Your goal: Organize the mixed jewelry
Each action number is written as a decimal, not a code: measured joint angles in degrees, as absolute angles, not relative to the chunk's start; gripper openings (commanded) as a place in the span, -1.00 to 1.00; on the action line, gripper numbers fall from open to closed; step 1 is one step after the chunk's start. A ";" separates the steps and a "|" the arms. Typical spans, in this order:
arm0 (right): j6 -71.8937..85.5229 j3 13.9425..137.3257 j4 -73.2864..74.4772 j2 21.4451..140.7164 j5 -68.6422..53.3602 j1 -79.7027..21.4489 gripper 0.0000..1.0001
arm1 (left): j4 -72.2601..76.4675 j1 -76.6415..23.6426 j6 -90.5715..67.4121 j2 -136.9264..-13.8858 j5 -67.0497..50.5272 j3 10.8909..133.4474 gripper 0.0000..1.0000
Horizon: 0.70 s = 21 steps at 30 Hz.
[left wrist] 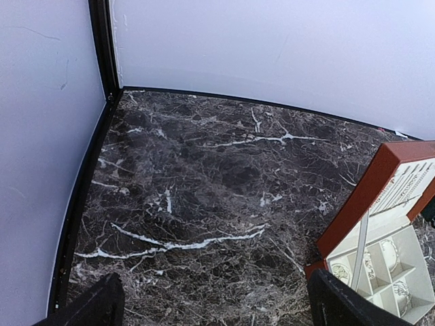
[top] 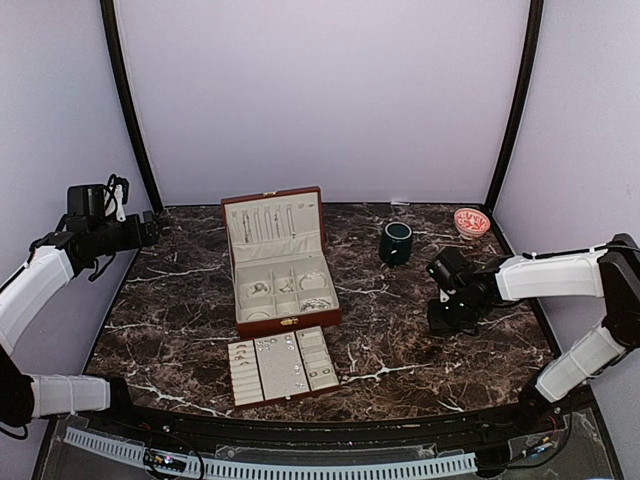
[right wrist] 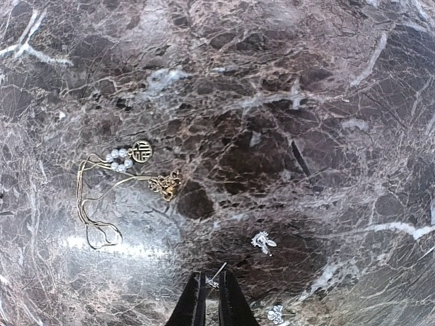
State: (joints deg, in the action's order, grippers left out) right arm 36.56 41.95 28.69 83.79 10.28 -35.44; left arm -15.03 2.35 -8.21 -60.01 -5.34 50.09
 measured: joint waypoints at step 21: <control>36.21 40.86 25.63 83.90 9.45 -35.40 -1.00 | -15.03 2.35 -8.23 -60.23 -5.34 50.09 0.93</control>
